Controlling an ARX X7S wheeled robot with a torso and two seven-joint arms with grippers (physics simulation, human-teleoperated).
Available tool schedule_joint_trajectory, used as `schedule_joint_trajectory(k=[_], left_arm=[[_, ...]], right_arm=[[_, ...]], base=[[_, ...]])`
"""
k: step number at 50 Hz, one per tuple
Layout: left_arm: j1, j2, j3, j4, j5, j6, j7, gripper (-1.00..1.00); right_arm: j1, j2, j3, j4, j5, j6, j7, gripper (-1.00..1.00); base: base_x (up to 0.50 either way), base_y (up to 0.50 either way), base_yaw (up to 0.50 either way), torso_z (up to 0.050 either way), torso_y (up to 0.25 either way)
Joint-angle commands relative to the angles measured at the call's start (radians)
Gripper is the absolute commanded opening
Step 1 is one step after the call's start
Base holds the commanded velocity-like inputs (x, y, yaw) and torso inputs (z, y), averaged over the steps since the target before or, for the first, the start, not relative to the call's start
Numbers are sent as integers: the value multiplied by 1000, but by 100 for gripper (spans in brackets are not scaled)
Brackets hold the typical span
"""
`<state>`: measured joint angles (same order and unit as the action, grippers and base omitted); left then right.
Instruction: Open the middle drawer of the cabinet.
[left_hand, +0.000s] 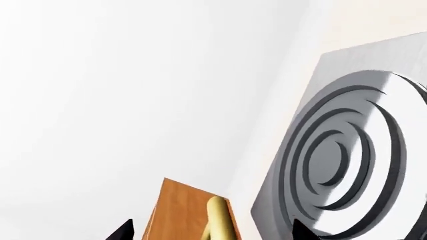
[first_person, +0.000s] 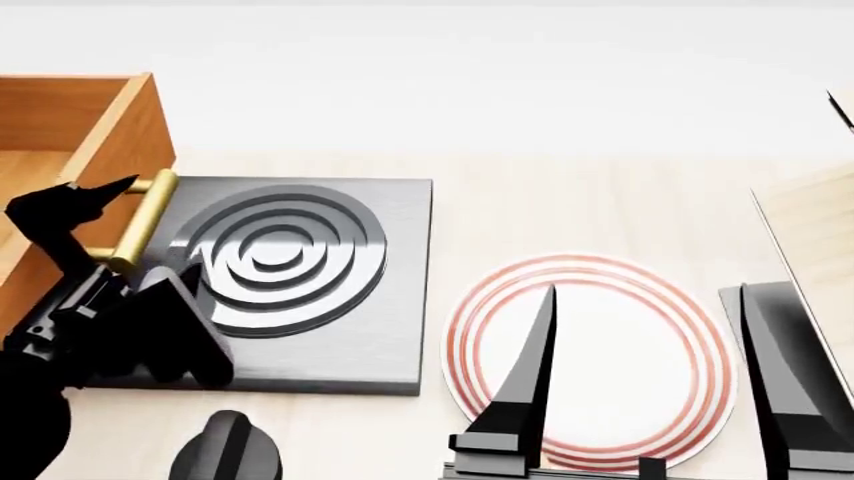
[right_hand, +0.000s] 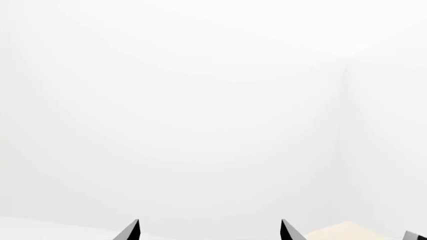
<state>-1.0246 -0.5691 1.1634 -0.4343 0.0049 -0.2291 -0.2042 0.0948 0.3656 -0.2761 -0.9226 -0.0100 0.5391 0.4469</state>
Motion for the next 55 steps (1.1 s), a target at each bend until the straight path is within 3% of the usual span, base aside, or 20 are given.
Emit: schedule_joint_trajectory(k=[1, 12, 20, 27, 40, 55], left_arm=[[15, -45, -51, 156, -10, -27, -65, 100], [44, -154, -156, 489, -109, -156, -111, 100], [32, -201, -270, 663, -278, -261, -96, 100], [8, -194, -364, 688, -434, -346, -80, 100], [-57, -176, -456, 667, -588, -475, -64, 100], [-134, -123, -571, 557, -831, -686, -41, 100]], right_arm=[[-31, 8, -4, 74, 85, 2, -1, 100], [-30, 10, -9, 80, 85, -1, 1, 100], [-27, 11, -13, 77, 86, 3, 2, 100], [-29, 13, -11, 76, 89, 1, 4, 100], [-28, 15, -11, 71, 95, 3, 6, 100], [-26, 17, -10, 74, 101, 1, 10, 100]], base=[[0, 0, -6, 0, 0], [0, 0, 0, -1, 0], [0, 0, -1, -1, 0], [0, -1, -1, -1, 0], [0, -1, -1, -2, 0], [0, 0, 0, -1, 0]])
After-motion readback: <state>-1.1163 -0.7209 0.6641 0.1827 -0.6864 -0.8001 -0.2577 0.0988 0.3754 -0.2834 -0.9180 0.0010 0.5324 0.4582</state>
